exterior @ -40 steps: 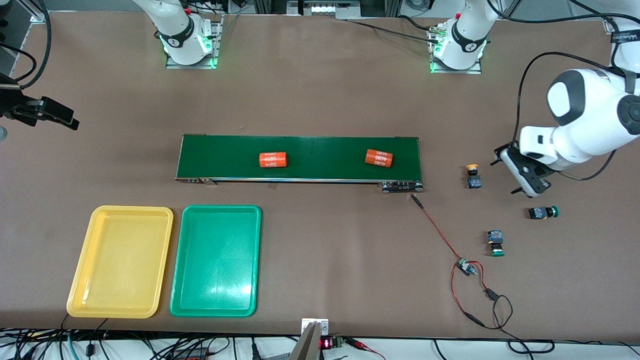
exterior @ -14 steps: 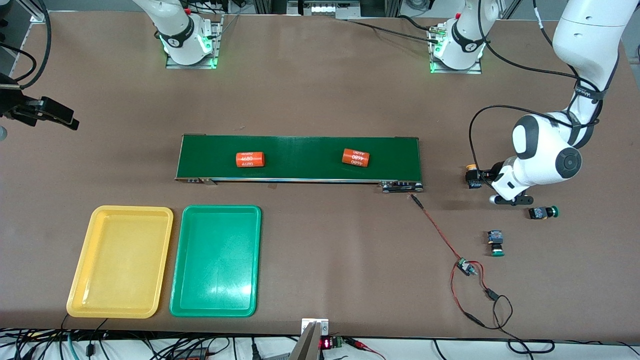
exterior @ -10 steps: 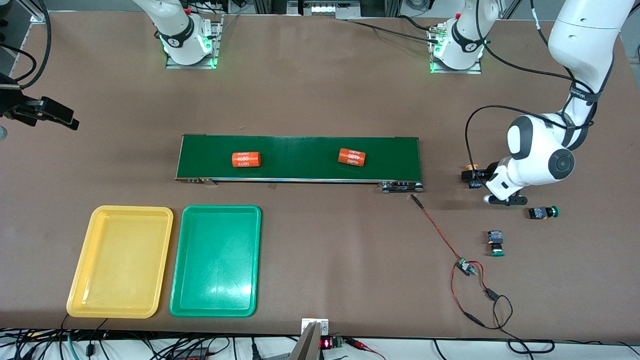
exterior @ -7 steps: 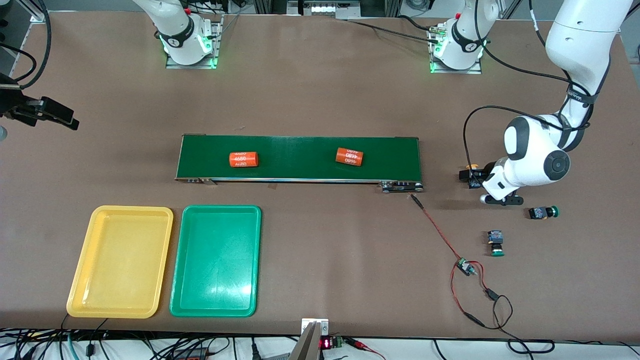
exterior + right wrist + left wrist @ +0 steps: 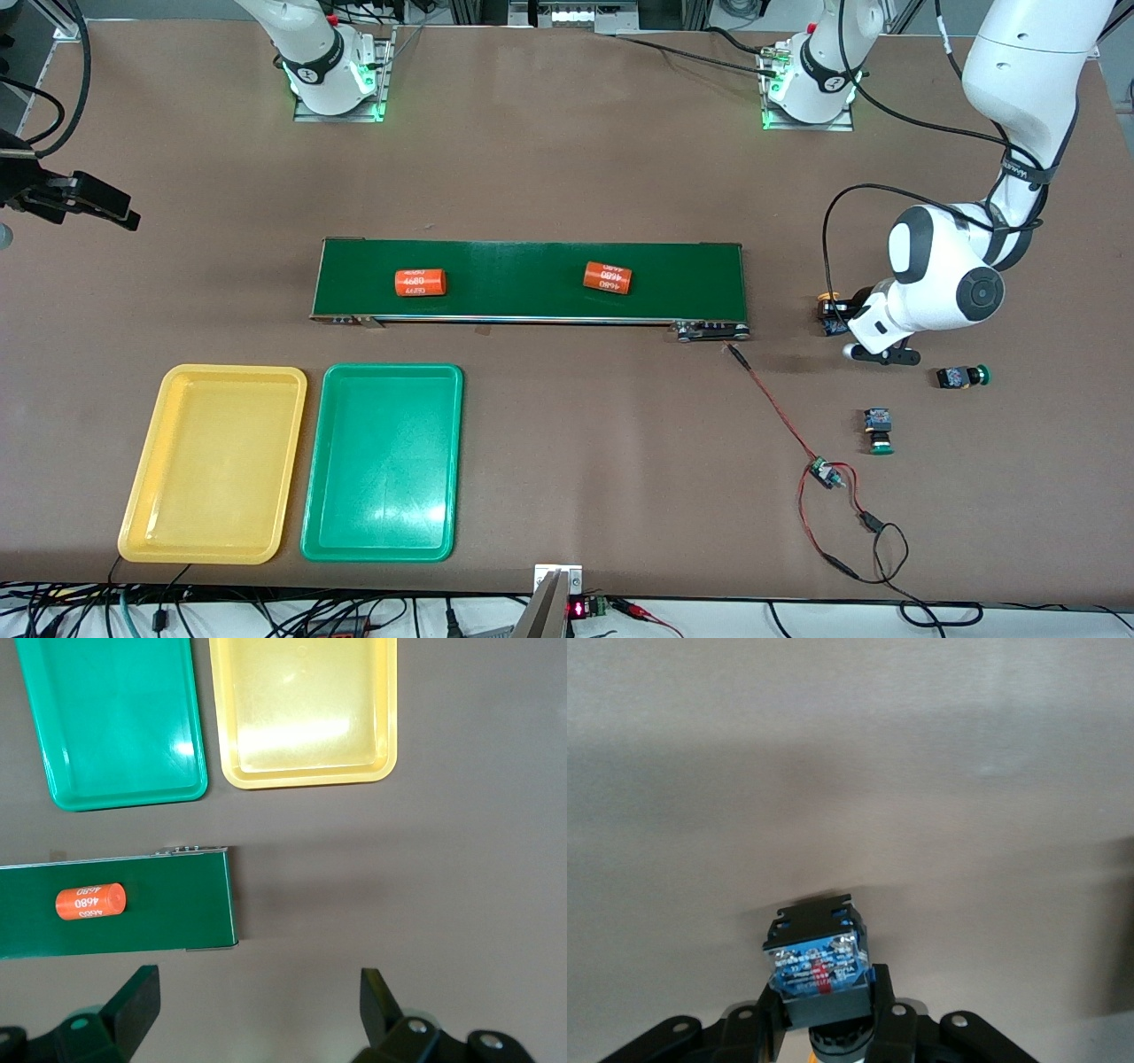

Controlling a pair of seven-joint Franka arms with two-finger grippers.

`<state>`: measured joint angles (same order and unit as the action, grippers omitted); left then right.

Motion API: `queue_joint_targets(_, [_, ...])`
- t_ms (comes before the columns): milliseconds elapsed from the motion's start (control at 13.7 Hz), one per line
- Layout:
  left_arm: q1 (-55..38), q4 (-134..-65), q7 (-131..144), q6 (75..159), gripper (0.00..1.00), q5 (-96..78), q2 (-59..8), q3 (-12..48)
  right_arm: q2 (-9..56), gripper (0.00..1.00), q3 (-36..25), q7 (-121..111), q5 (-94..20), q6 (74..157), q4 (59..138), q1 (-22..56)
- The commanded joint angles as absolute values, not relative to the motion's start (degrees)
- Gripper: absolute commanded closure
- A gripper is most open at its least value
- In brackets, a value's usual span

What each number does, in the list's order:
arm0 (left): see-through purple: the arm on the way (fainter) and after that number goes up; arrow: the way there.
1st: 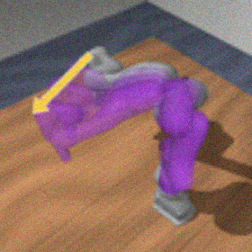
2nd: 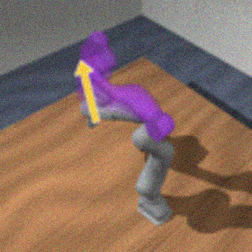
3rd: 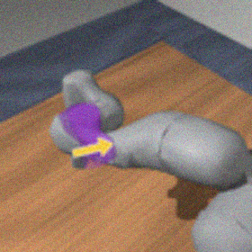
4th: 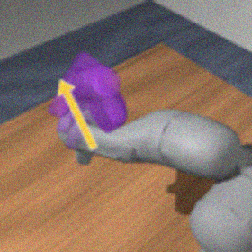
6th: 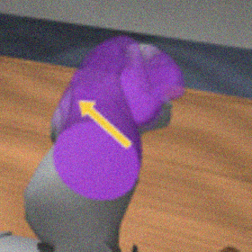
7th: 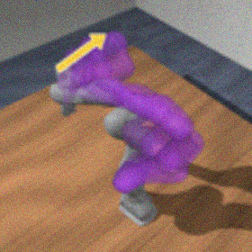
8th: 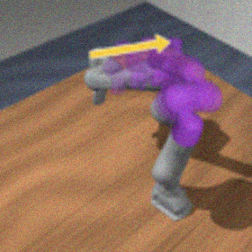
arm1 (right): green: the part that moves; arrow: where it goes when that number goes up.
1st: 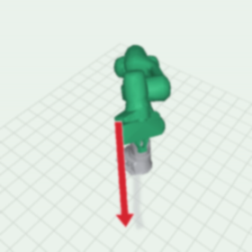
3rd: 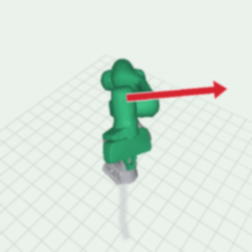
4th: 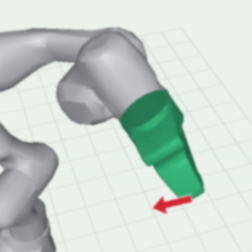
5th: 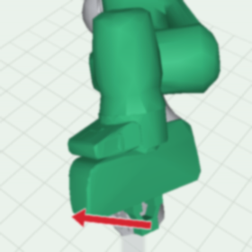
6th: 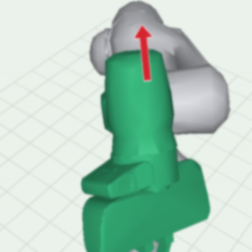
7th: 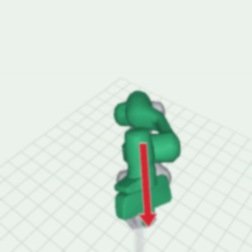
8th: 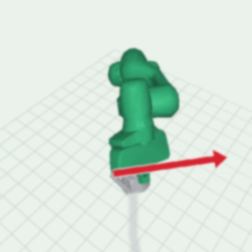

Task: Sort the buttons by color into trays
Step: 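Carry the yellow-cap button onto the conveyor belt and release it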

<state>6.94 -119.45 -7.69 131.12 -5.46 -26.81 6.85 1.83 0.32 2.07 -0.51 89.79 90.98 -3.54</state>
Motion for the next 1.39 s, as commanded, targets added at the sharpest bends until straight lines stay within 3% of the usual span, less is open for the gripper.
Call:
queue_joint_targets(0, [5.2, -119.1, -7.9, 125.4, 1.00, -4.8, -22.1, 7.3, 1.9, 0.00, 0.4, 1.8, -1.5, 89.7, 90.4, -3.8])
queue_joint_targets(292, [1.4, -115.3, -10.4, 118.9, 1.00, -3.1, -16.4, 7.8, 1.9, 0.00, 0.4, 1.8, -1.5, 89.7, 90.4, -3.7])
queue_joint_targets(583, [1.1, -115.2, -10.1, 118.7, 1.00, -3.9, -15.0, 17.3, 1.9, 0.00, 0.4, 2.4, -1.5, 89.7, 90.4, -3.5])
queue_joint_targets(729, [0.8, -115.1, -4.3, 120.7, 1.00, -4.7, -15.3, 20.6, 1.9, 0.00, 0.4, 2.2, -1.5, 89.7, 90.4, -3.7])
queue_joint_targets(1312, [-4.7, -115.2, 3.5, 131.3, 1.00, -4.2, -23.2, 20.0, 1.9, 0.00, 0.6, 2.3, -1.5, 89.7, 90.4, -3.3])
